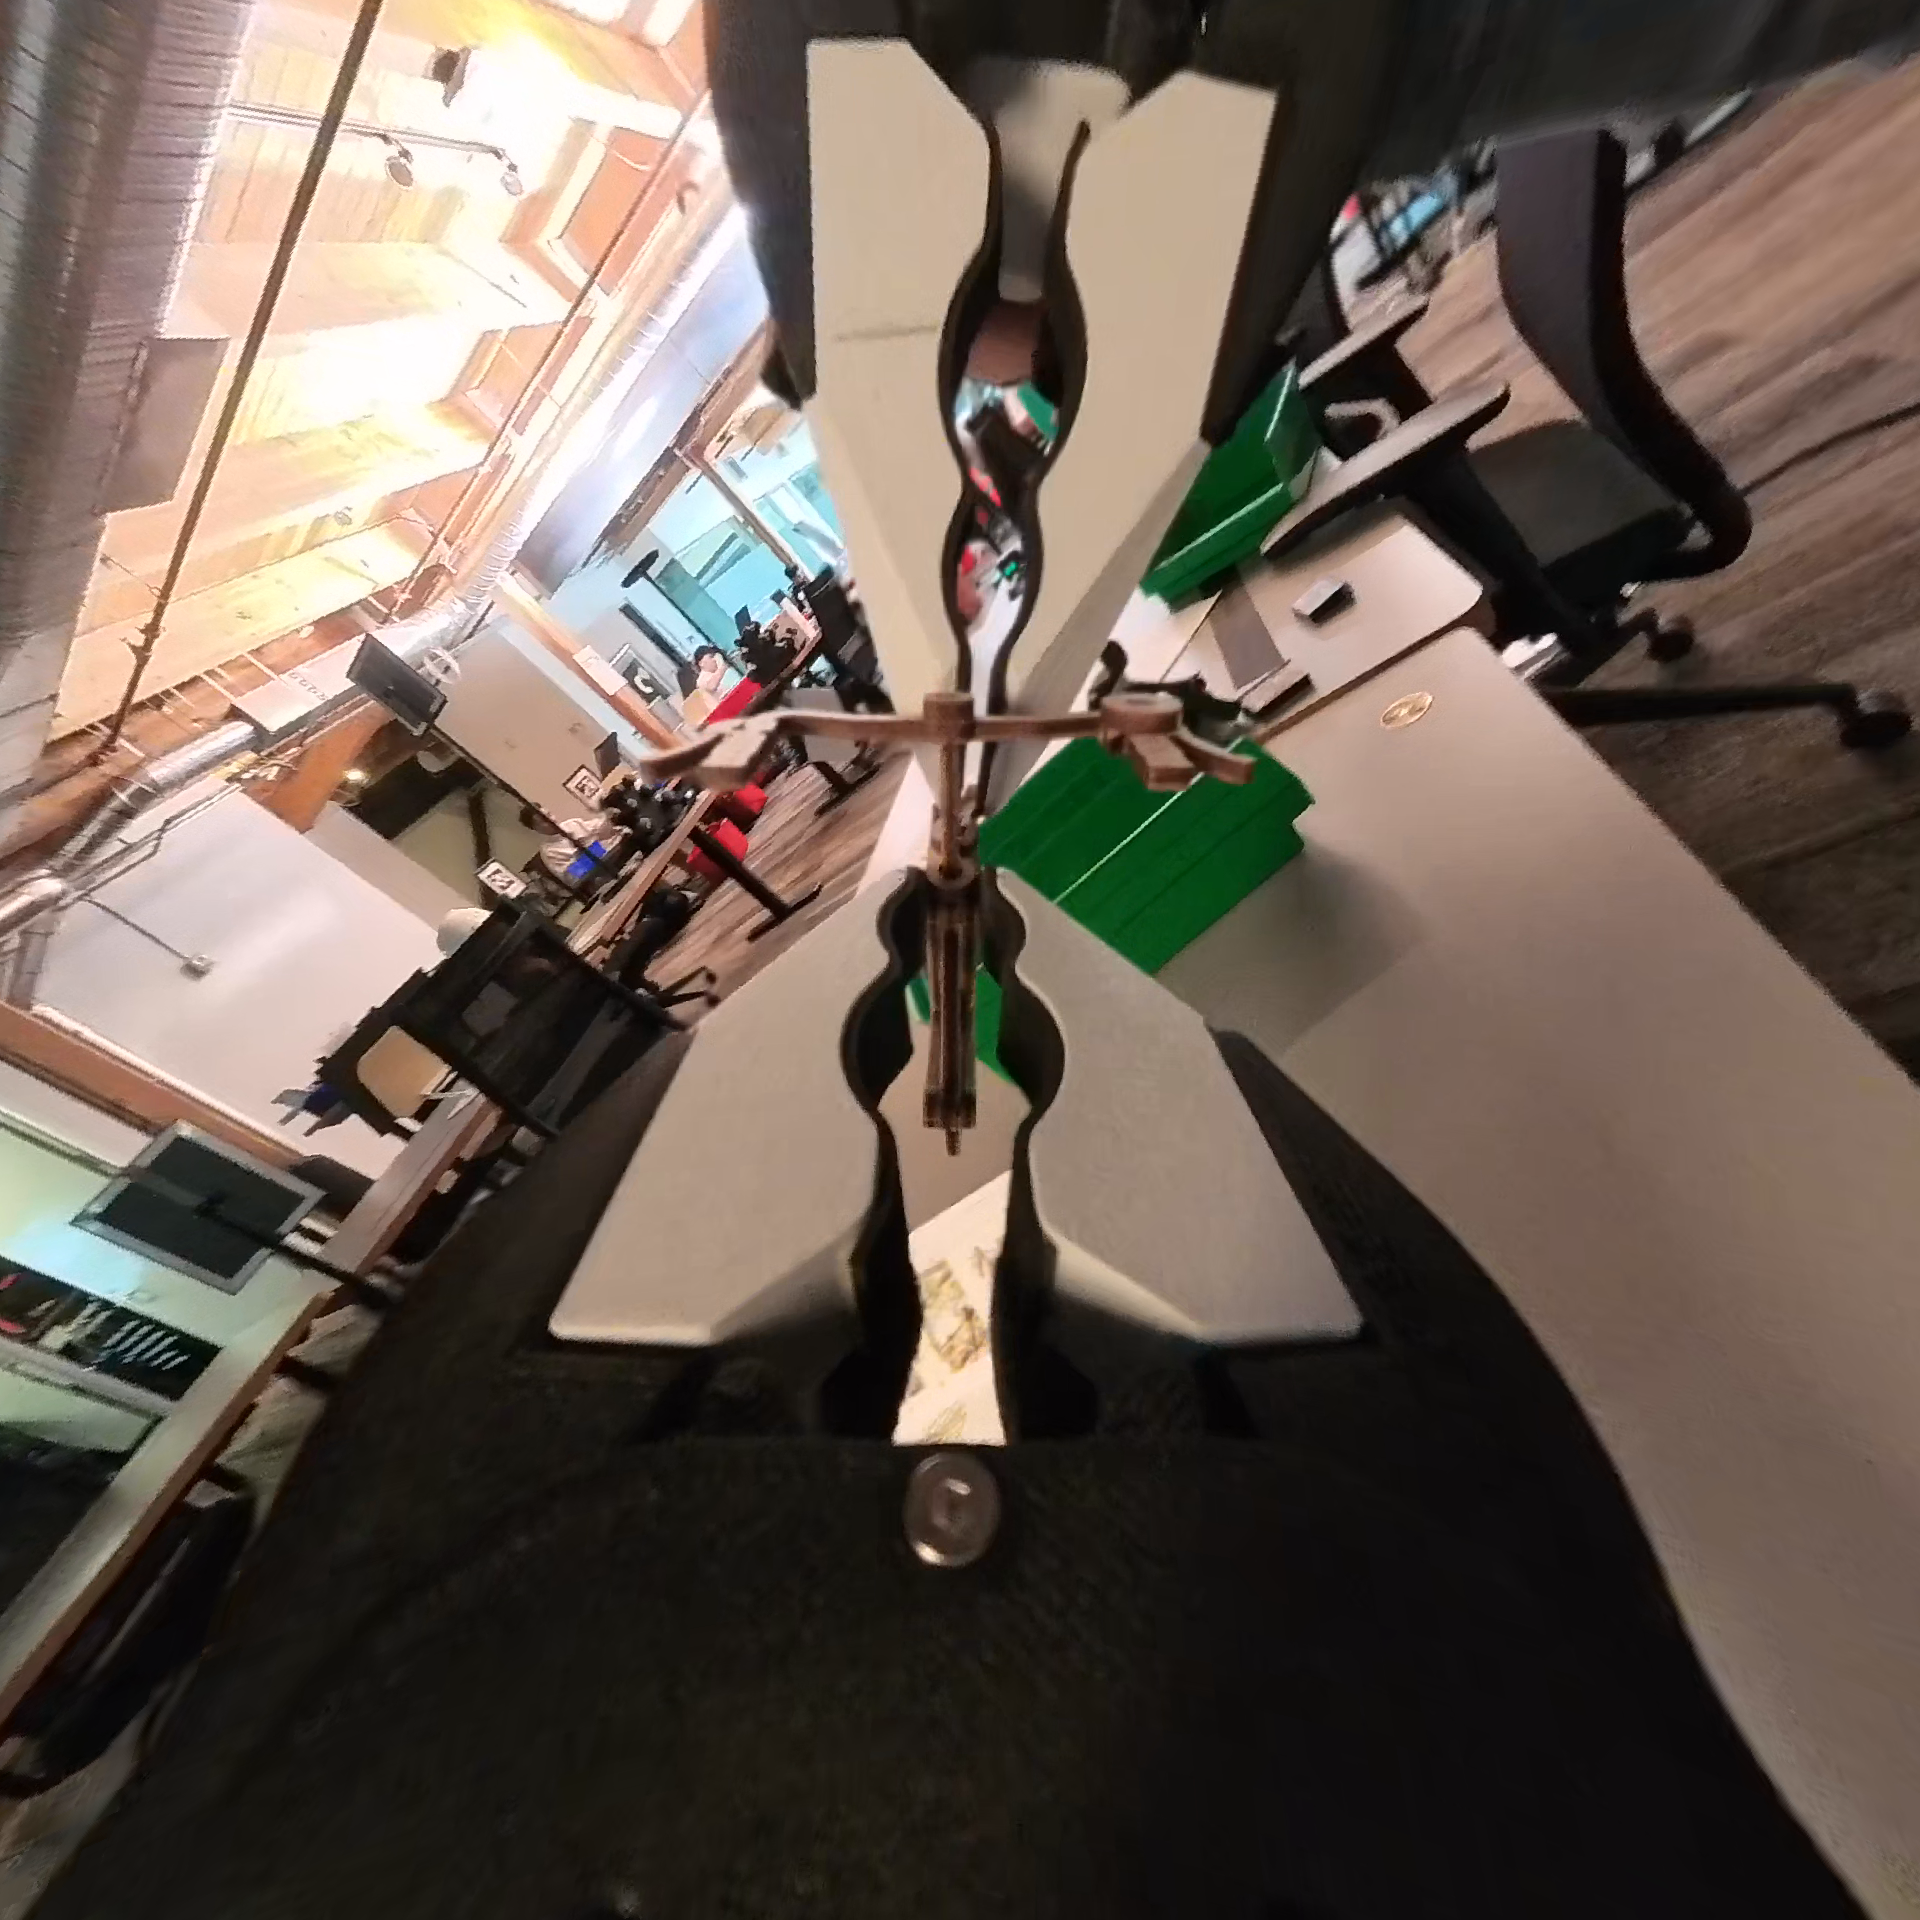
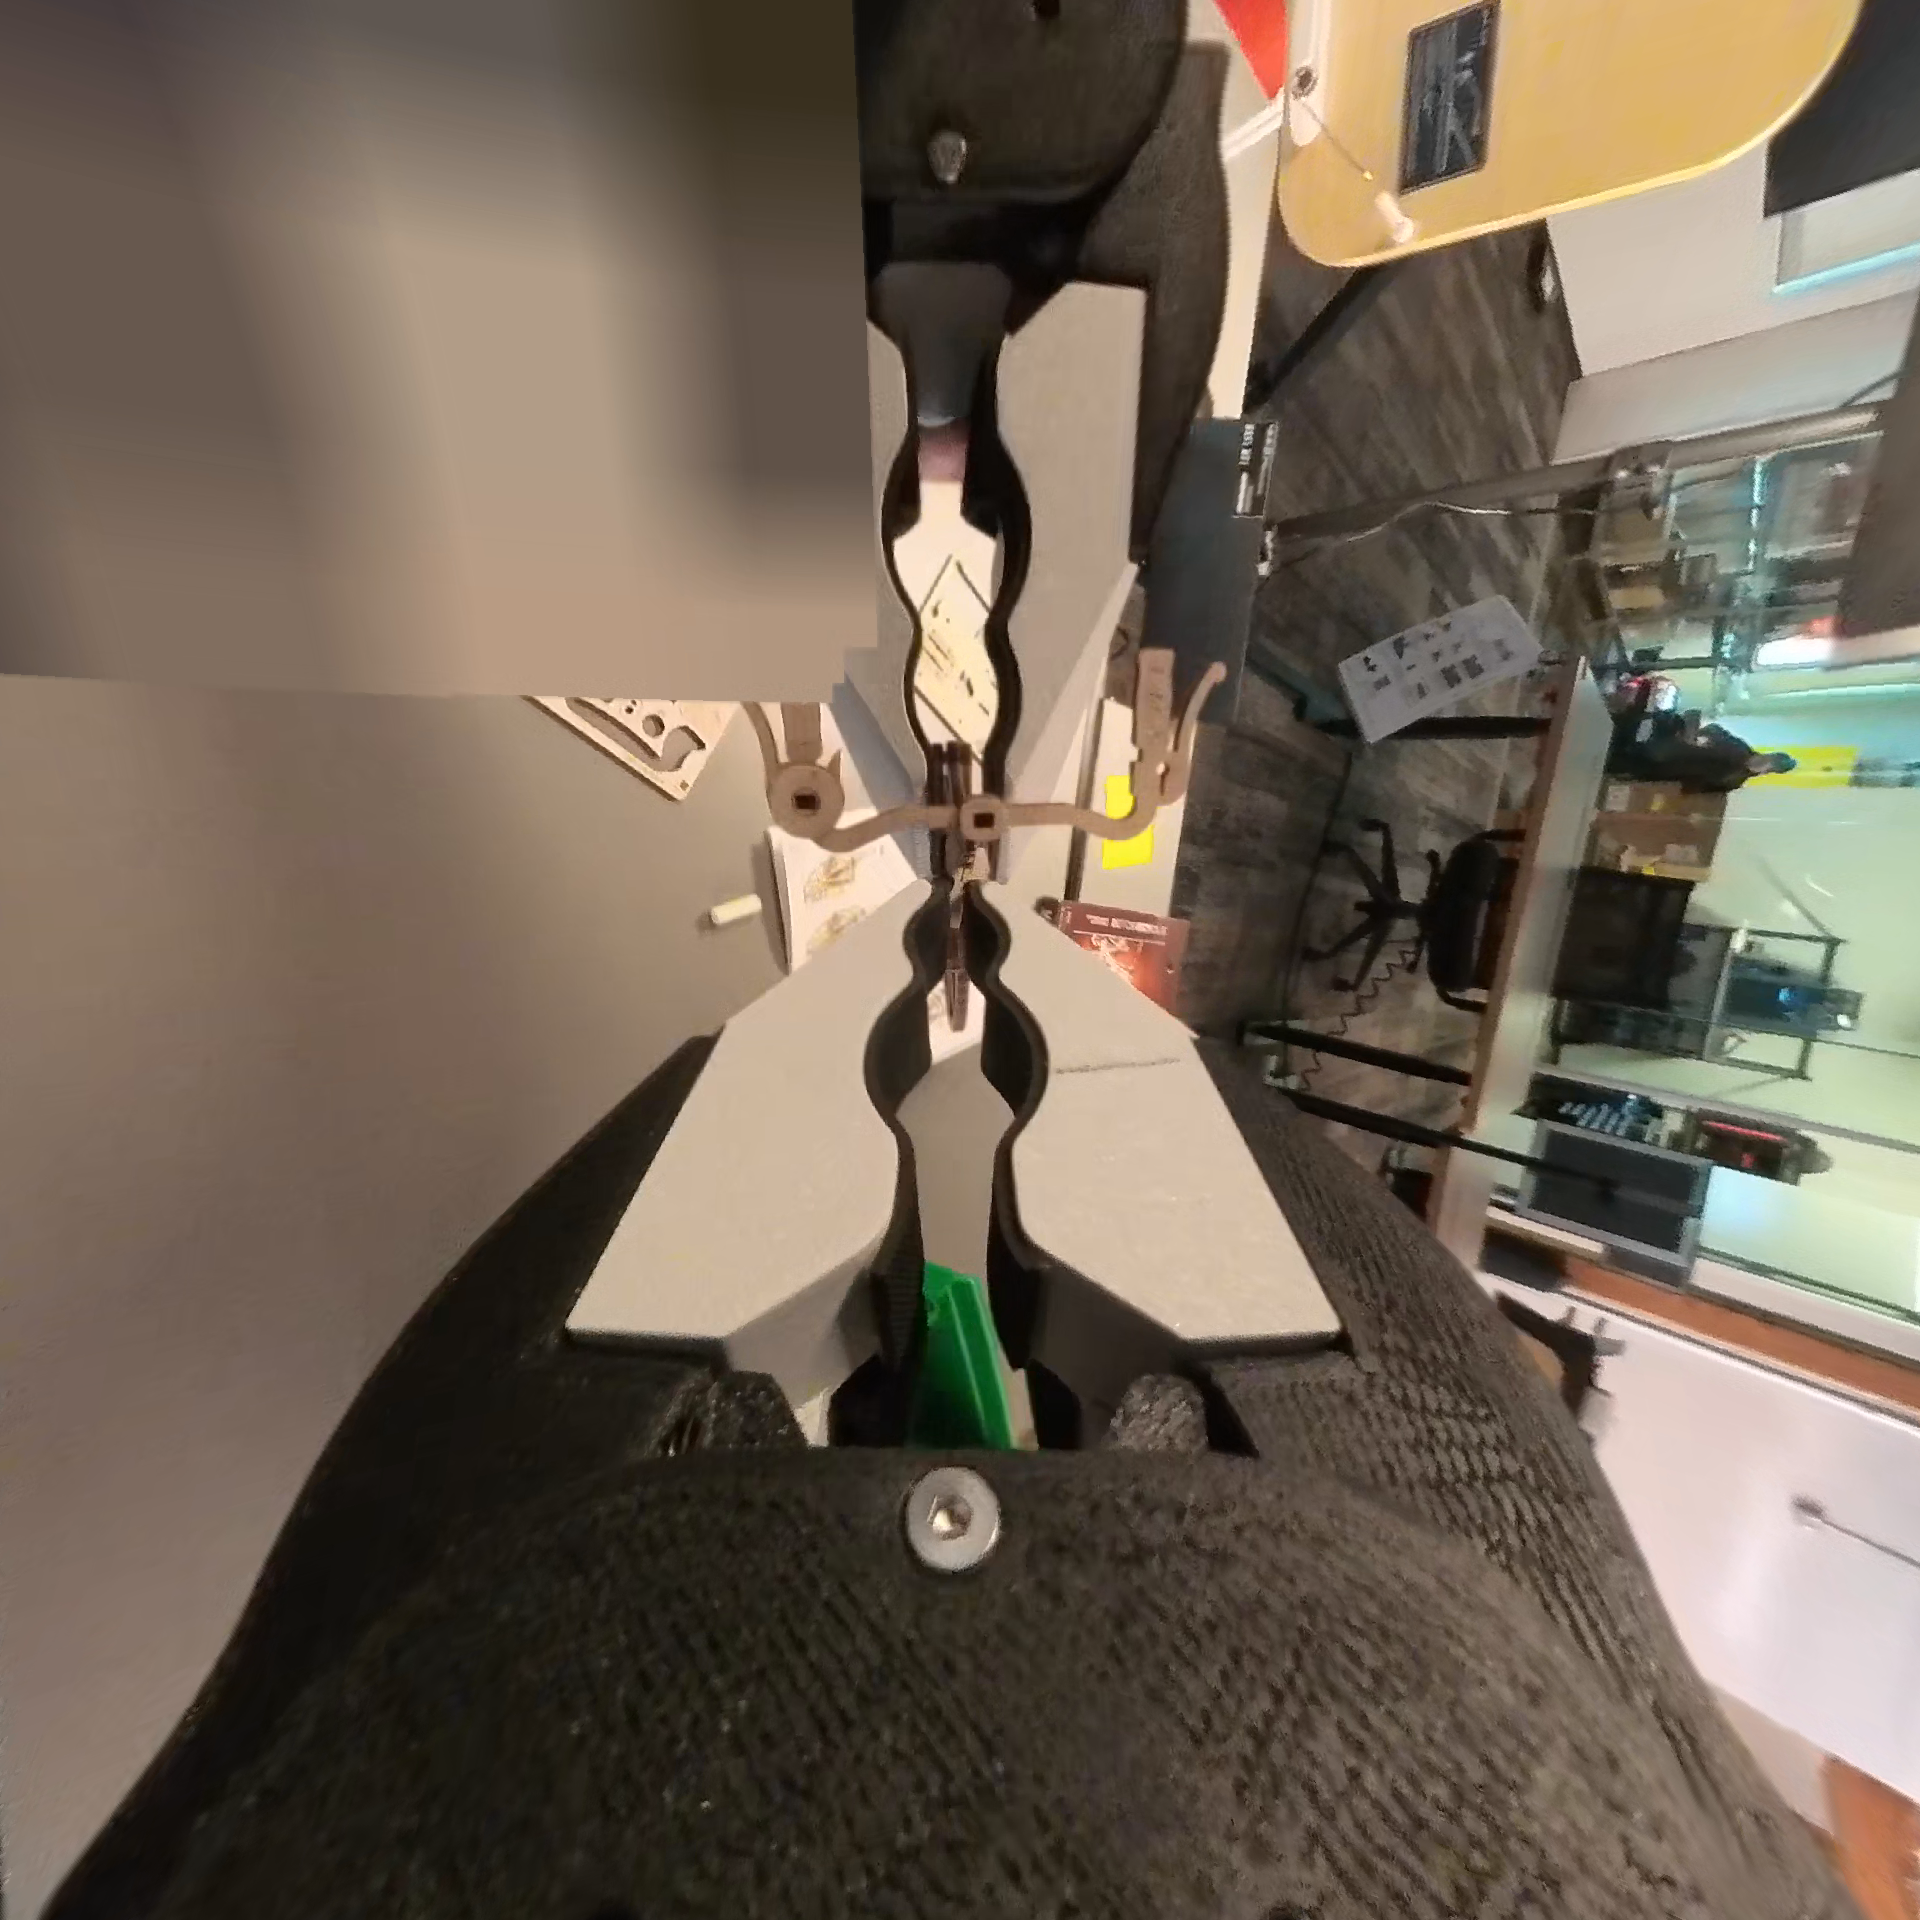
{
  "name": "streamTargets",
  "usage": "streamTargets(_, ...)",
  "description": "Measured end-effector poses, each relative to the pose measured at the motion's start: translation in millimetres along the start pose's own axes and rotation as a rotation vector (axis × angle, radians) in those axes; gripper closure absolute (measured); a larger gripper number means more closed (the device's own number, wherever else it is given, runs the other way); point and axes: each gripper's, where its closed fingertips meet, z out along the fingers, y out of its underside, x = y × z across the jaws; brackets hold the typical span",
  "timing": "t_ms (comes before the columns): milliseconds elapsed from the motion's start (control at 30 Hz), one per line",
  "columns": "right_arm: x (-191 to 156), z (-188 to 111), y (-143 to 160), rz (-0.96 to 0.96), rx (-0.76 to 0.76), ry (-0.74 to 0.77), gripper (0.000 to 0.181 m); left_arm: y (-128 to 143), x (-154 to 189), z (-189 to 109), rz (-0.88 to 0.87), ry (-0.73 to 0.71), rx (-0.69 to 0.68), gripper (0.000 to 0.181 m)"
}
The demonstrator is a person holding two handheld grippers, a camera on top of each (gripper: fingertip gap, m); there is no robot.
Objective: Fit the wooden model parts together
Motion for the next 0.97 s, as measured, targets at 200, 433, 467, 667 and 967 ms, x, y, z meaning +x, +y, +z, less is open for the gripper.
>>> streamTargets(200, -2.2, 3.9, 3.2, -0.148, -0.079, 0.045, 0.181, 9.5, 1.8, 3.1, 0.123, -0.038, -0.094, 0.172)
streamTargets(433, -3.1, 5.8, 3.0, -0.238, -0.104, 0.088, 0.181, 12.4, 2.9, 8.2, 0.173, -0.057, -0.091, 0.173)
streamTargets(467, -2.7, 4.5, 1.8, -0.23, -0.09, 0.09, 0.181, 11.1, 3.7, 8.2, 0.167, -0.051, -0.078, 0.173)
streamTargets(667, -1.3, -0.3, -3.6, -0.192, -0.037, 0.102, 0.181, 2.5, 5.1, 6.9, 0.12, -0.031, 0.001, 0.172)
streamTargets(967, 11.9, -8.0, -11.8, 0.12, 0.21, 0.096, 0.181, -14.6, 1.1, 1.7, -0.062, 0.015, 0.195, 0.172)
